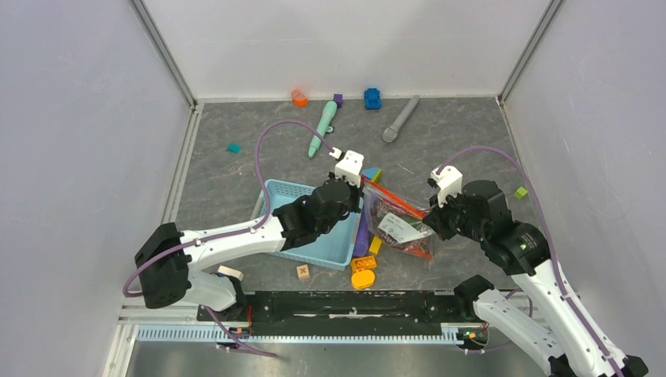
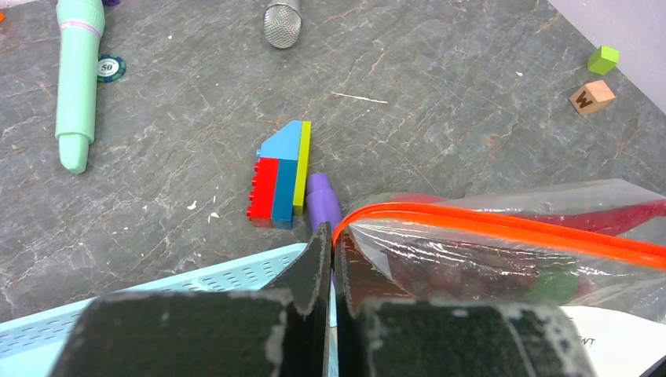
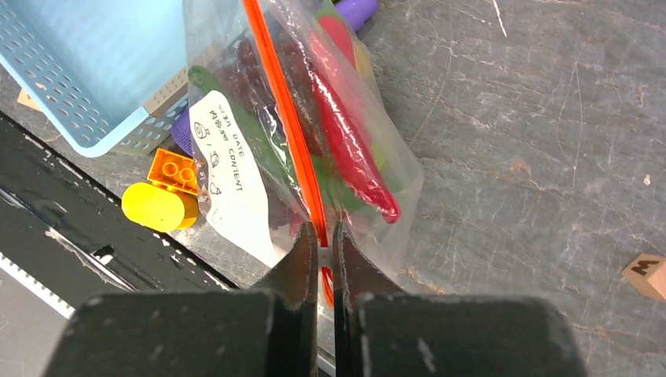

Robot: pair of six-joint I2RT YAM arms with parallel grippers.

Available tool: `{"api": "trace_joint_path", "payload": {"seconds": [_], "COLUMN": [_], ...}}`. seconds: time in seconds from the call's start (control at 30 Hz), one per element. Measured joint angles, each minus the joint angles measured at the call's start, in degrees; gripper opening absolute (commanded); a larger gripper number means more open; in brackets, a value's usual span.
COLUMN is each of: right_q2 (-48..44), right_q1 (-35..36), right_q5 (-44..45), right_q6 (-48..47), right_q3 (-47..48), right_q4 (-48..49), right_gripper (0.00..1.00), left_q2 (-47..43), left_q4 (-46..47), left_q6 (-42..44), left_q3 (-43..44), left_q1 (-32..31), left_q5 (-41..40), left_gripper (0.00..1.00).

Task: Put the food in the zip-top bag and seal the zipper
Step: Zip the zipper food storage bag at the center of the board.

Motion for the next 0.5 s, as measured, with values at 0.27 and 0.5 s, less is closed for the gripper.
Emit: {"api": "trace_joint_path", "payload": {"seconds": [0.27, 0.5], "right_q2": [0.0, 0.2], "right_q1": [0.0, 0.1], "right_q5": [5.9, 10.9], "right_q6": [2.7, 4.3], "right_q3": [0.9, 1.6], "right_q4": [-1.9, -4.9], "right_gripper": [0.00, 0.00], "left_q2": [0.7, 0.7], "left_q4": [0.0, -0.5], "left_q6": [-1.8, -2.1], "left_q3": [0.1, 0.1], "left_q1": [1.8, 3.7], "left_q5": [0.3, 0.2], "left_gripper": [0.02, 0.02]}}
